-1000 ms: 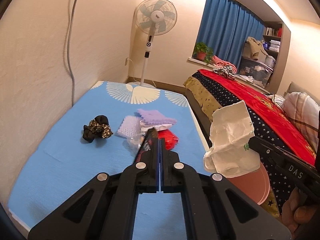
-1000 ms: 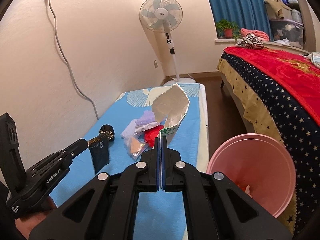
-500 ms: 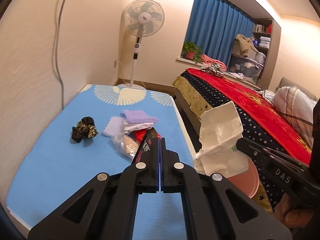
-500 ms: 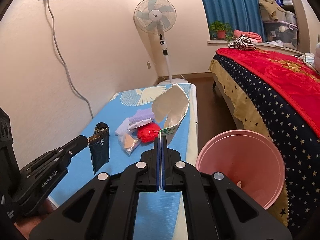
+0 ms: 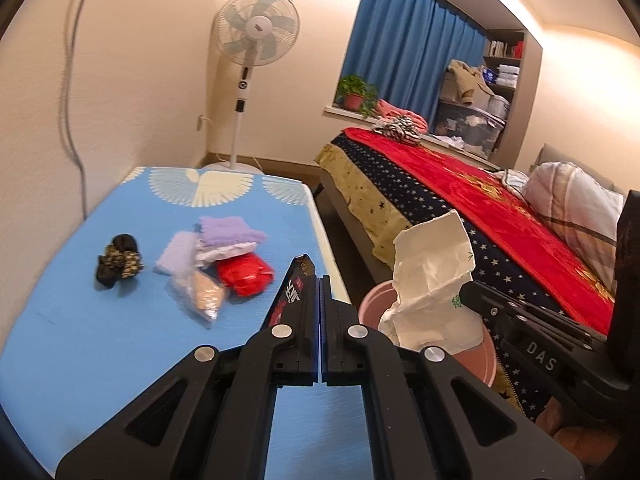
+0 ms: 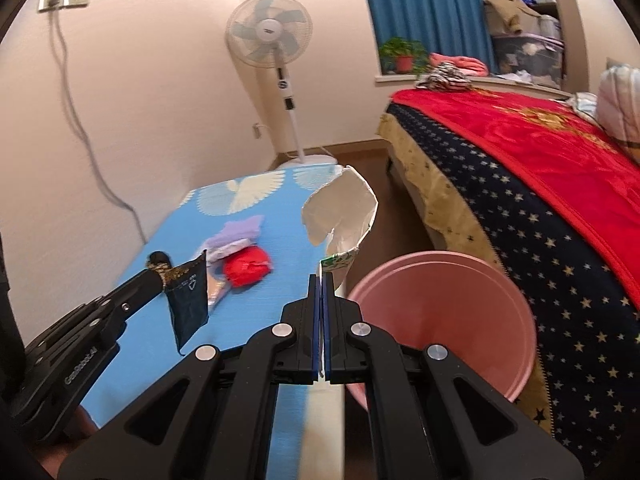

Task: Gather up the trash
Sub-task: 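Carry the white paper and snack packet over the pink bin with both tools, then open both tools to drop the paper and packet into the pink bin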

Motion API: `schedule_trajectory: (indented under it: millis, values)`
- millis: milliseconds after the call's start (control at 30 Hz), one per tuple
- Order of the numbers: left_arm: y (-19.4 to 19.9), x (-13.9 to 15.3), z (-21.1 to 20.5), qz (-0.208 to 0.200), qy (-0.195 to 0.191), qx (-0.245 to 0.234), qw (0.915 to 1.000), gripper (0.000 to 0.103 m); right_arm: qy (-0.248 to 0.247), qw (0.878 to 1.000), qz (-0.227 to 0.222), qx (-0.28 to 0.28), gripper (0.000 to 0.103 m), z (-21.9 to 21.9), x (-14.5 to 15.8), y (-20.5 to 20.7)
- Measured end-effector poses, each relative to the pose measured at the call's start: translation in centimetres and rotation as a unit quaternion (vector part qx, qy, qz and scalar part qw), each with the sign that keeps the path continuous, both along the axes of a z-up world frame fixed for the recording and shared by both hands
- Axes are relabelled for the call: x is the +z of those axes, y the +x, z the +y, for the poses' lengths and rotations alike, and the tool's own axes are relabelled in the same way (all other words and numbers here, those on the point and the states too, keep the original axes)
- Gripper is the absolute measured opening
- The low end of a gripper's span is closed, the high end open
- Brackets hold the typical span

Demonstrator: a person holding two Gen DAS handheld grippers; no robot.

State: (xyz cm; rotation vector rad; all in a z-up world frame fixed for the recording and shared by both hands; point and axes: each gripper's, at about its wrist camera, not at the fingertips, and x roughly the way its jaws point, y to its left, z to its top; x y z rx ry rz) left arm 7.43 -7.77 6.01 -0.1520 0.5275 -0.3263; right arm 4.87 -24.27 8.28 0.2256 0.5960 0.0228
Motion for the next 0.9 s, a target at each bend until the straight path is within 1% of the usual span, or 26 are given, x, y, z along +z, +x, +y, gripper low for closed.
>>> schedule_trajectory:
  millis: [133, 233, 400, 533, 600, 667, 800, 867, 900]
  values:
    - [0.7, -0.4, -1.8, 0.003, -0.002, -0.024, 0.9997, 0.0, -0.002, 1.0, 0.007, -0.028, 0.001, -1.5, -0.4, 0.3]
    - [1.3, -0.6, -3.2, 0.005, -0.011, -0.045, 0.9989, 0.0, -0.005, 0.999, 0.012, -0.051, 0.001, -2.8, -0.7, 0.4]
    - [2.4, -1.0, -5.6, 0.008, -0.026, -0.083, 0.9962, 0.0, -0.005, 0.995, 0.022, -0.099, 0.001, -5.4, -1.3, 0.5]
    - [3.3, -1.7, -7.7, 0.013, -0.032, -0.108, 0.9935, 0.0, -0.009, 0.992, 0.029, -0.123, 0.001, -7.0, -1.8, 0.6]
    - [3.7, -2.1, -8.5, 0.016, -0.034, -0.117, 0.9924, 0.0, -0.01, 0.99, 0.032, -0.134, 0.001, -7.7, -2.1, 0.6]
    - [4.4, -2.7, -9.1, 0.025, -0.044, -0.125, 0.9909, 0.0, -0.011, 0.989, 0.034, -0.142, 0.001, -8.3, -2.3, 0.7]
    - [5.3, -3.5, -10.2, 0.042, -0.048, -0.143, 0.9877, 0.0, -0.015, 0.988, 0.042, -0.15, 0.002, -8.9, -2.8, 0.8]
    - [5.6, -4.0, -10.7, 0.046, -0.037, -0.144, 0.9878, 0.0, -0.018, 0.986, 0.051, -0.158, 0.004, -9.1, -3.0, 1.0]
    - [5.7, -4.2, -10.6, 0.049, -0.036, -0.143, 0.9879, 0.002, -0.018, 0.985, 0.053, -0.164, 0.007, -9.2, -3.1, 1.0]
